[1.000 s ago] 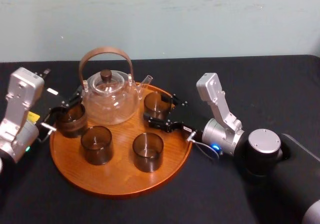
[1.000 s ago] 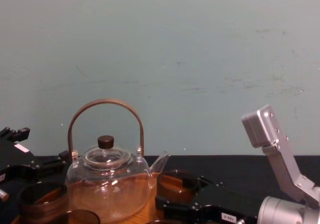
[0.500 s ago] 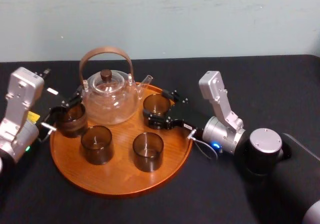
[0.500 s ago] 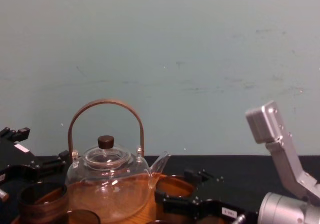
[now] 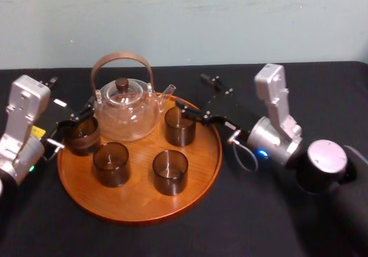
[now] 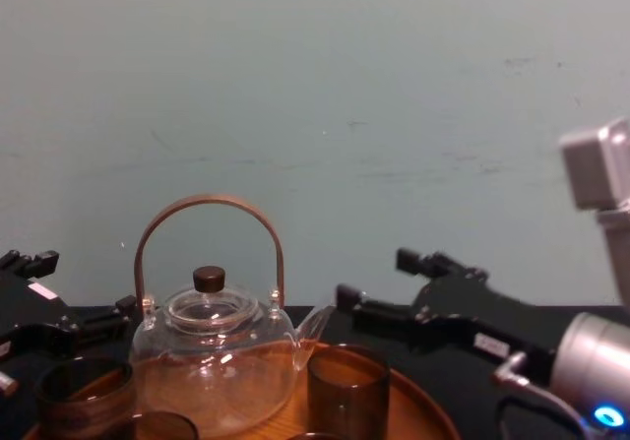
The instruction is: Pick up the glass from the table and place it on the tray.
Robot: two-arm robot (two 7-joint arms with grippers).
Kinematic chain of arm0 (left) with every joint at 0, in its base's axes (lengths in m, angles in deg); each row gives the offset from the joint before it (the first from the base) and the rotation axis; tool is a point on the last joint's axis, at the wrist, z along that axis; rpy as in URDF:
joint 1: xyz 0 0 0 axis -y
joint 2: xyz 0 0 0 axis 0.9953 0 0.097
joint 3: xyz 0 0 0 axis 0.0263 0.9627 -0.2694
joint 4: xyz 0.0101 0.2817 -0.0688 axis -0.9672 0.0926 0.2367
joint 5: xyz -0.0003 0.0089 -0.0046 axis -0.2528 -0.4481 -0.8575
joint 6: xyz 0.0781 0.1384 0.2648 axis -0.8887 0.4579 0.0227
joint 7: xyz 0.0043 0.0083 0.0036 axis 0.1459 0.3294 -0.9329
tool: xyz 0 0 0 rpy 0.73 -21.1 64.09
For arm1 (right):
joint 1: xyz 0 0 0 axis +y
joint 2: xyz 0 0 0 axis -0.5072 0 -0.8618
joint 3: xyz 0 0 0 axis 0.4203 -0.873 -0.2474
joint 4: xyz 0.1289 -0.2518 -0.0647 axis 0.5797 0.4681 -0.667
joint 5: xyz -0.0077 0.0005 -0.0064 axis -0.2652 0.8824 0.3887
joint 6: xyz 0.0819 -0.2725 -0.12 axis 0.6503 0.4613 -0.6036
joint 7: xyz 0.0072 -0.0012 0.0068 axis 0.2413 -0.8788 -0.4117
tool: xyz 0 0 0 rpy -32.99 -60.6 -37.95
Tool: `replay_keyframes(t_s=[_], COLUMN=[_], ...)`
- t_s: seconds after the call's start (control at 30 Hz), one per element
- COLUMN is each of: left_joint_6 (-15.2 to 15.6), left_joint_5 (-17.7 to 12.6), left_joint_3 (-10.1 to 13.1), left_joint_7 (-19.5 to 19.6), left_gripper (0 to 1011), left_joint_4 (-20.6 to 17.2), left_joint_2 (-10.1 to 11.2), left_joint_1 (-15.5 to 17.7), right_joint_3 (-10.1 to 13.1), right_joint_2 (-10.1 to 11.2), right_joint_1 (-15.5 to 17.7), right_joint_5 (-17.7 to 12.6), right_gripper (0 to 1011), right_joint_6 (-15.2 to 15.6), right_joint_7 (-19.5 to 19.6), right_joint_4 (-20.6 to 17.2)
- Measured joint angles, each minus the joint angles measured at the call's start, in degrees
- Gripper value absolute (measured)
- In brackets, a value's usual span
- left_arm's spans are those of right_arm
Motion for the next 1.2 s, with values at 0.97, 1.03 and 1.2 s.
replay_keyframes(t_s=[0.97, 1.03, 1.2], left_joint_6=[0.0, 0.0, 0.0], left_joint_5=[0.0, 0.0, 0.0], left_joint_3=[0.0, 0.0, 0.0], left_joint_7=[0.0, 0.0, 0.0], left_gripper=[1001, 1001, 1001], left_joint_4=[0.0, 0.0, 0.0], left_joint_2=[0.0, 0.0, 0.0], left_joint_1=[0.0, 0.0, 0.0], right_joint_3=[9.3, 9.4, 9.4], right_joint_2=[5.2, 5.3, 5.3], right_joint_1=[15.9, 15.9, 15.9], right_joint_5=[0.8, 0.8, 0.8], right_gripper=[1002, 1002, 1002], right_joint_6=[-0.1, -0.1, -0.1], right_joint_7=[10.1, 10.1, 10.1], right_joint_4=[-12.9, -12.9, -12.9])
